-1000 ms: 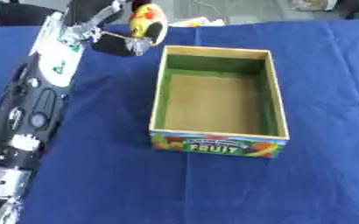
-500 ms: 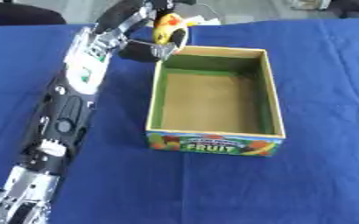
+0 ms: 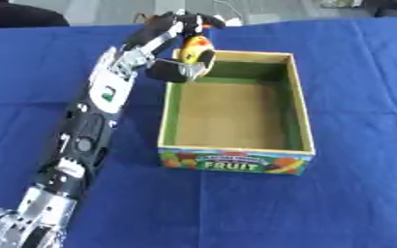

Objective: Pick up objects on the table and place them in the box.

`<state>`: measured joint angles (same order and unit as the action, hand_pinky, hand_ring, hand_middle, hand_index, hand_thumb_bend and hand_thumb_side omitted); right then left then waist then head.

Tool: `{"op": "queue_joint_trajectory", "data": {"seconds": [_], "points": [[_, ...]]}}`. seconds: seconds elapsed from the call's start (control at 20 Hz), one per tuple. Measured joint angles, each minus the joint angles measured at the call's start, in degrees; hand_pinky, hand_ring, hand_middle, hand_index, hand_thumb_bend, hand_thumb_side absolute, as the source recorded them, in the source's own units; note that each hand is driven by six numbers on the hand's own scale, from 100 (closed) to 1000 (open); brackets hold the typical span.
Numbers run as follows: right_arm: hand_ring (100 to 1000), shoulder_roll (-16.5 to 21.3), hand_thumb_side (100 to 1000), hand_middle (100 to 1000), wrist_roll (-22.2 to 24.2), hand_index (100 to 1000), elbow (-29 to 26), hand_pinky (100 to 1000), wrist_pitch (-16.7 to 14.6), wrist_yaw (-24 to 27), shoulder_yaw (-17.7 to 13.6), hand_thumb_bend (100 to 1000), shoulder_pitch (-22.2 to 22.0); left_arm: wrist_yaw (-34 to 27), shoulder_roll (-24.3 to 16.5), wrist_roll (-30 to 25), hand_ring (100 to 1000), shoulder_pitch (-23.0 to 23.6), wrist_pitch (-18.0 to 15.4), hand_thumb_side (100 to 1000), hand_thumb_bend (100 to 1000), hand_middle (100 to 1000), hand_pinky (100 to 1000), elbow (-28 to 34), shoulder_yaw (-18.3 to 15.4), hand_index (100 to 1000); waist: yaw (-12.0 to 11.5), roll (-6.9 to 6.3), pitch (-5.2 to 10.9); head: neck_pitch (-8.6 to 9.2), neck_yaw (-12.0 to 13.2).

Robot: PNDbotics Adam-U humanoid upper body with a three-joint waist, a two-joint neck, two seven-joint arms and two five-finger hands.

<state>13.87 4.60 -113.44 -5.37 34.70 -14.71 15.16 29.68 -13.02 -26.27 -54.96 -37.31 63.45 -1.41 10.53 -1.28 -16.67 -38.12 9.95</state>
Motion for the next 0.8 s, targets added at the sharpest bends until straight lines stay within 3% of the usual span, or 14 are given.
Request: {"op": "queue_joint_trajectory", "data": {"seconds": [0.25,0.45,0.8], "points": [[794,-0.06,1000,502,0.37,845,0.00,568,0.19,0.00,0.31,100,0.30,-5.49,0.55,-4.09,272,0.28,4.09,334,100,265,318,-1.51,1.44,847,0.18,0.05,-0.31,0.20,0.03],[794,-0.13,1000,502,0.65,845,0.00,568,0.35,0.00,0.33,100,0.45,-8.79,0.98,-5.27,282,0.27,5.27,324,100,275,316,-1.76,3.75,847,0.38,0.03,-0.44,0.43,0.21],[794,-0.43,1000,502,0.90,845,0.00,569,0.42,0.06,0.65,100,0.82,-6.63,1.03,-5.51,385,0.27,5.51,272,100,371,338,-1.19,7.38,869,0.80,-0.07,-0.55,0.44,0.46]]}}
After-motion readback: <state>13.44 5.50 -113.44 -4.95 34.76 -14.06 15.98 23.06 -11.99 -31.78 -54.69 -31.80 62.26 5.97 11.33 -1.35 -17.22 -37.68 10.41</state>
